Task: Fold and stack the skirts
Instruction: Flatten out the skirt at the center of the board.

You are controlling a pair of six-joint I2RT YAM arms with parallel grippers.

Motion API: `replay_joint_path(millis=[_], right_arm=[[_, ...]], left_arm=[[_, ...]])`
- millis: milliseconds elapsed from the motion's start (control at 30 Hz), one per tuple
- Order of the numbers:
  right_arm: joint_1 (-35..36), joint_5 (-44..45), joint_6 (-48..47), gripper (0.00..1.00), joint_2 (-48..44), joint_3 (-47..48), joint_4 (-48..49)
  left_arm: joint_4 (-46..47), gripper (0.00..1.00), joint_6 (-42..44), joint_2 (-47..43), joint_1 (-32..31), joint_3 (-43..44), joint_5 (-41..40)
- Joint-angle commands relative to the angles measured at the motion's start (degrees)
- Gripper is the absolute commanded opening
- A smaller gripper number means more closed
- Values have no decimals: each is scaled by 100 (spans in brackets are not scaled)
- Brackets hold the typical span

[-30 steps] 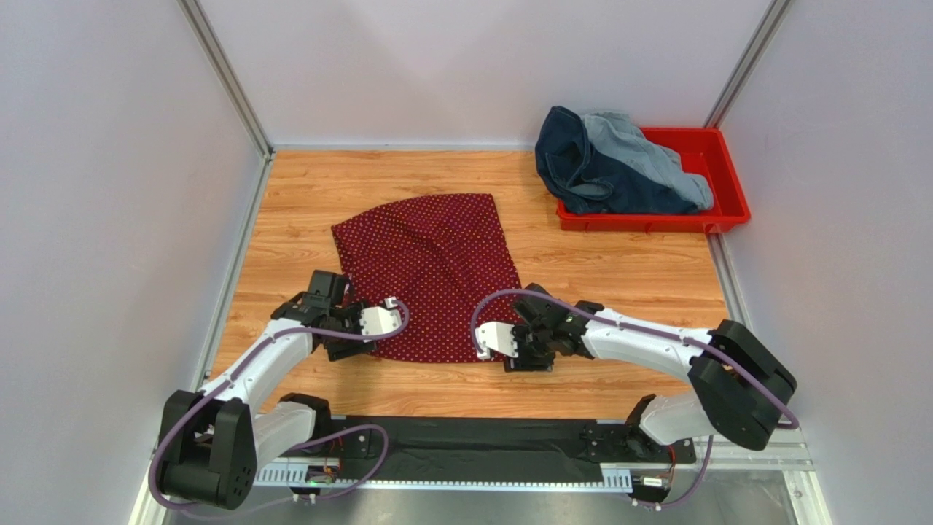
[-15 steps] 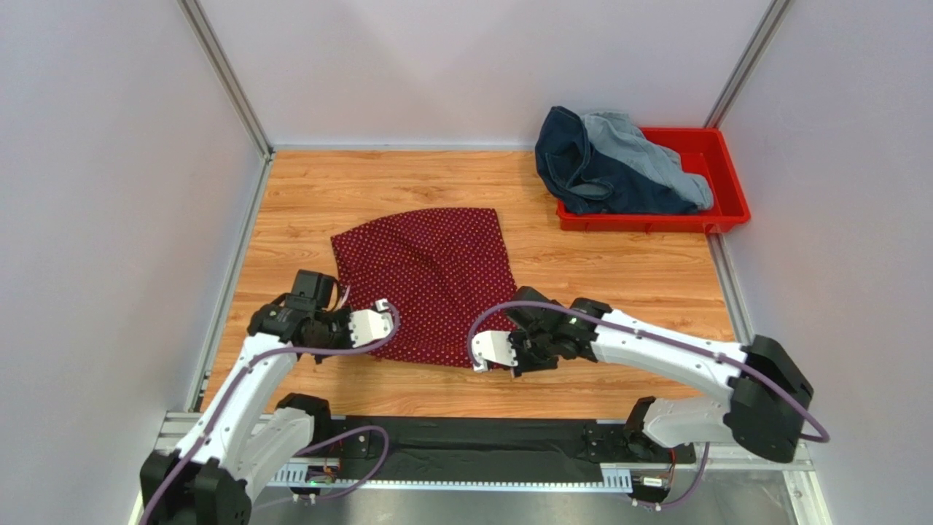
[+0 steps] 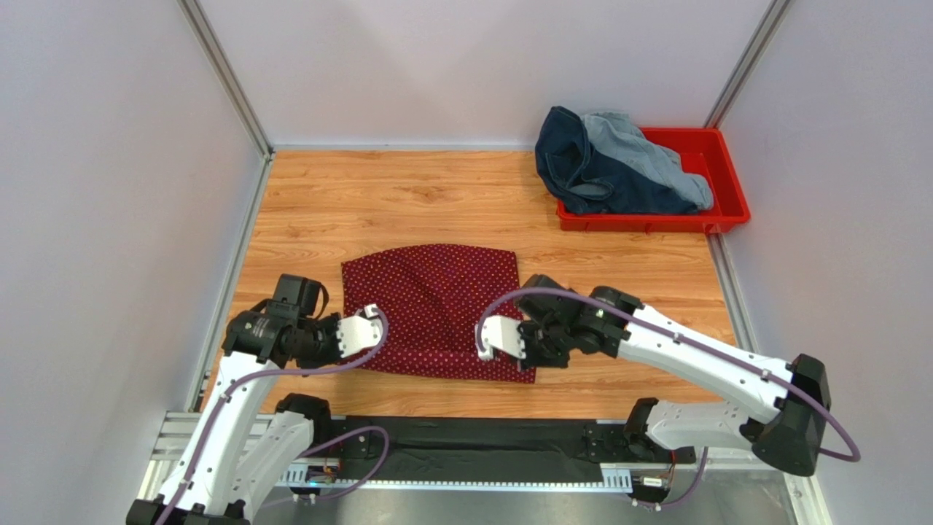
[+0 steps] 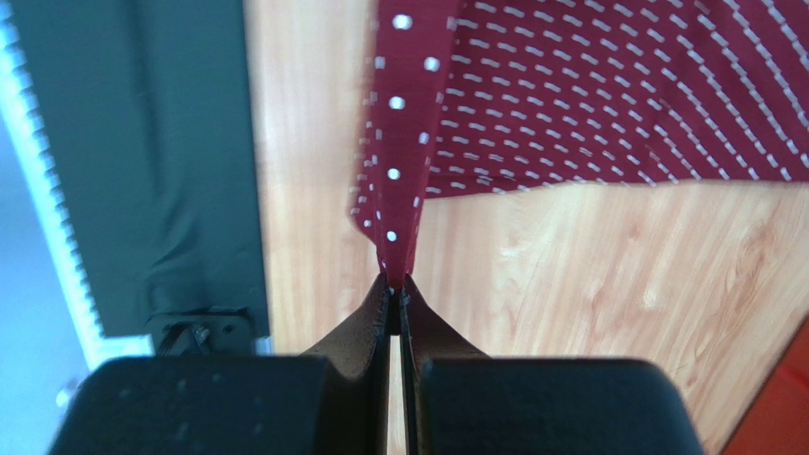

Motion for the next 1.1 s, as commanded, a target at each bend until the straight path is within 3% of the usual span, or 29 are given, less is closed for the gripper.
replay_joint_path(millis=[0, 100, 200, 400, 633, 800, 1067], right_arm=[[-721, 227, 360, 0, 386, 407, 854], [-1625, -135, 388, 0, 1141, 908, 1339], [-1909, 222, 239, 0, 1950, 1357, 1664], [-2445, 383, 185, 0, 3373, 2472, 1718], [-2666, 260, 168, 0, 4201, 3160, 1683], [-2788, 348, 378, 0, 4369, 3380, 1639], [-2833, 146, 712, 0, 3931, 3275, 1770]], left_arm=[[1126, 0, -445, 349, 37, 158, -633], [2102, 0, -1059, 1166, 63, 553, -861], [2684, 0, -1543, 2080, 116, 1106, -1029], [3161, 0, -1791, 3810, 151, 2082, -1232], [3310, 0, -2037, 4954, 248, 3005, -1662], [3346, 0, -2081, 5281, 353, 3164, -1689], [3206, 0, -2125, 4738, 362, 3076, -899]])
